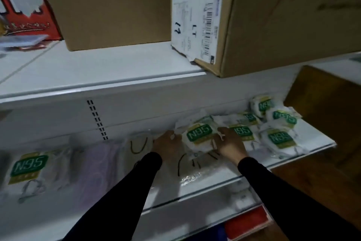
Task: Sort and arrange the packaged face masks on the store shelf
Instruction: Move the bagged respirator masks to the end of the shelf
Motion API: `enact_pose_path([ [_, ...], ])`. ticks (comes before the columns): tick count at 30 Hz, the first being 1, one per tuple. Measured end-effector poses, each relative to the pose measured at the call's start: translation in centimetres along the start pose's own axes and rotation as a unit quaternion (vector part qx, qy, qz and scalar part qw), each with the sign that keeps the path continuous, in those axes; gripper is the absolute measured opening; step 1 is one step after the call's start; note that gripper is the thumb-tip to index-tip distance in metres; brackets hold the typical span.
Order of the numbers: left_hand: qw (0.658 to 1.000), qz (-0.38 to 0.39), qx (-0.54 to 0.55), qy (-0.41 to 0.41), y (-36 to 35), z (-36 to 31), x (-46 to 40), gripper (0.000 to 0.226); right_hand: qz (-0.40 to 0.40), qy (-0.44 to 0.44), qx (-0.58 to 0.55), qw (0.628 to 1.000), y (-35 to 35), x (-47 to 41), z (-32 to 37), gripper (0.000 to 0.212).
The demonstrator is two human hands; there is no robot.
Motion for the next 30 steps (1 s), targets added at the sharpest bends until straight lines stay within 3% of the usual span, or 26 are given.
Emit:
enact_pose_path([
  [3, 0.999, -0.003, 0.034, 0.034, -2.7, -1.2, -1.4, 0.051, 0.047, -0.034, 0.039, 0.998, 1.7, -1.6, -1.8, 0.055],
  [7, 0.980, -0.071, 0.157, 0.095, -6.1, -1.3, -2.7, 0.089, 0.119, 0.005, 0.083, 0.989, 2.2, -2.5, -2.6, 0.052],
  [10, 0.939, -0.193, 0.257, 0.119, -6.8, -1.7, -3.2, 0.059, 0.113, 0.088, 0.159, 0.977, 2.4, -3.4, -2.1, 0.047],
  [13, 0.917, -0.269, 0.268, 0.126, -6.3, -1.8, -3.5, 0.063, 0.118, 0.144, 0.175, 0.967, 2.2, -4.2, -2.1, 0.034],
  [15, 0.922, -0.245, 0.274, 0.117, -6.3, -3.4, -3.1, 0.035, 0.135, 0.150, 0.136, 0.970, 2.1, -4.6, -2.4, 0.027],
  [17, 0.923, -0.217, 0.296, 0.115, -6.6, -4.9, -3.3, 0.004, 0.195, 0.105, -0.002, 0.975, 2.7, -4.8, -2.6, 0.028],
  [19, 0.907, -0.261, 0.320, 0.089, -5.9, -6.8, -3.2, 0.006, 0.245, 0.027, -0.167, 0.955, 3.7, -5.4, -2.7, 0.031],
  [23, 0.870, -0.261, 0.418, 0.037, -6.4, -9.8, -4.2, 0.014, 0.188, -0.024, -0.352, 0.916, 6.6, -7.8, -3.2, 0.025],
  [26, 0.895, -0.224, 0.384, 0.040, -9.1, -11.2, -5.3, 0.005, 0.144, -0.039, -0.343, 0.927, 8.8, -9.4, -5.2, 0.041],
  [30, 0.945, -0.133, 0.290, 0.070, -14.1, -11.6, -6.9, 0.028, 0.086, -0.063, -0.236, 0.966, 11.5, -10.4, -9.2, 0.055],
])
Point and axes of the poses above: each hand's wrist, its own x-axis away from the middle knuckle, its own y-axis out of the back of the hand, z = x × y, the point moved 5 cm from there along -x, towards the middle knuckle, and after that the axes turned 14 degrees about -y, right-handed, at the moved point
